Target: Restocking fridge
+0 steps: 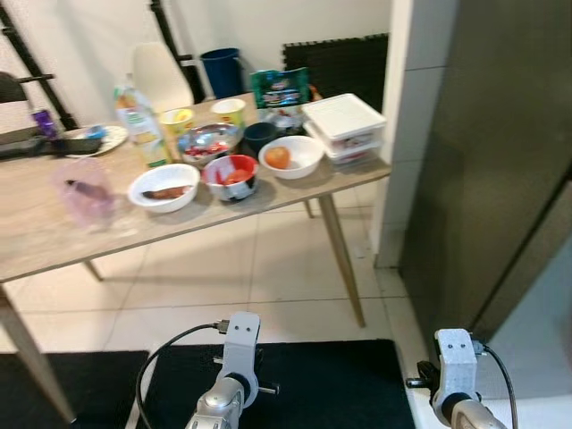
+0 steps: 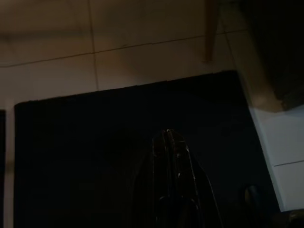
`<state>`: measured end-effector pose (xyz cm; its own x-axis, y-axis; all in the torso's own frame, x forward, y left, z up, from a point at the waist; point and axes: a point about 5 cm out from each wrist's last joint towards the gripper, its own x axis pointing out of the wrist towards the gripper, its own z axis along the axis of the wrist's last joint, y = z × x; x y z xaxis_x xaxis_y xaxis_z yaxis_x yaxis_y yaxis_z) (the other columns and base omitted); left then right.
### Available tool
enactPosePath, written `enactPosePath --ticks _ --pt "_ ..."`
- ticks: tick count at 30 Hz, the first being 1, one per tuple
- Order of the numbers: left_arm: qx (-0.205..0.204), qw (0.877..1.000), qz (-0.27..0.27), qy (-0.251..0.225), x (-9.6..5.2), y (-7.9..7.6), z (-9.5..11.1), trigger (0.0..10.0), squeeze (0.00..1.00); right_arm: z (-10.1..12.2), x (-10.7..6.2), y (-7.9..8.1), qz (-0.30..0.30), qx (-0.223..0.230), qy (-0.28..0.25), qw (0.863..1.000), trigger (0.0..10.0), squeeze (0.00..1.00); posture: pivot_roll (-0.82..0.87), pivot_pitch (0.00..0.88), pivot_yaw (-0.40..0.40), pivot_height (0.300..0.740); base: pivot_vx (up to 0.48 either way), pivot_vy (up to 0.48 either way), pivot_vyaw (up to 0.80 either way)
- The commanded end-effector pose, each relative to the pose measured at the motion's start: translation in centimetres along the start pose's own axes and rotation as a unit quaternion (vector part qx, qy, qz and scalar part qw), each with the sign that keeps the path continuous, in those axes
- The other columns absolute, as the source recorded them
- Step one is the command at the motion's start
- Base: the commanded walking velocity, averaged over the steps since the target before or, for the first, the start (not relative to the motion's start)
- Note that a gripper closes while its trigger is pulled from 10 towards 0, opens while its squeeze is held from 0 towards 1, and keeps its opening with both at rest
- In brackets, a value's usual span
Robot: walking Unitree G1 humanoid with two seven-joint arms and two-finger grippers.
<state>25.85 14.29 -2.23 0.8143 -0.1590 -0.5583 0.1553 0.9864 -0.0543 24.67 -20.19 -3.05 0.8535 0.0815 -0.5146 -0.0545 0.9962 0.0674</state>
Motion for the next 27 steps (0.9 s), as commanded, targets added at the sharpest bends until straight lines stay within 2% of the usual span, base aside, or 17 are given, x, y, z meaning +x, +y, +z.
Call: enactPosePath --ticks 1,27 --pt "-0.001 1.0 0.001 0.01 -0.12 -0.02 -0.43 10.0 0.0 -0.2 -0.17 0.01 -0.004 0.008 -0.004 1.0 10.0 0.0 -0.04 0.089 0.06 0.74 0.0 0.0 0.8" --pt "0.002 1.0 0.006 0.012 -0.11 0.16 0.02 10.0 0.0 -0.08 -0.27 -0.22 -0.01 0.014 -0.012 1.0 10.0 0.0 -0.04 0.093 0.071 0.74 0.0 0.0 0.8"
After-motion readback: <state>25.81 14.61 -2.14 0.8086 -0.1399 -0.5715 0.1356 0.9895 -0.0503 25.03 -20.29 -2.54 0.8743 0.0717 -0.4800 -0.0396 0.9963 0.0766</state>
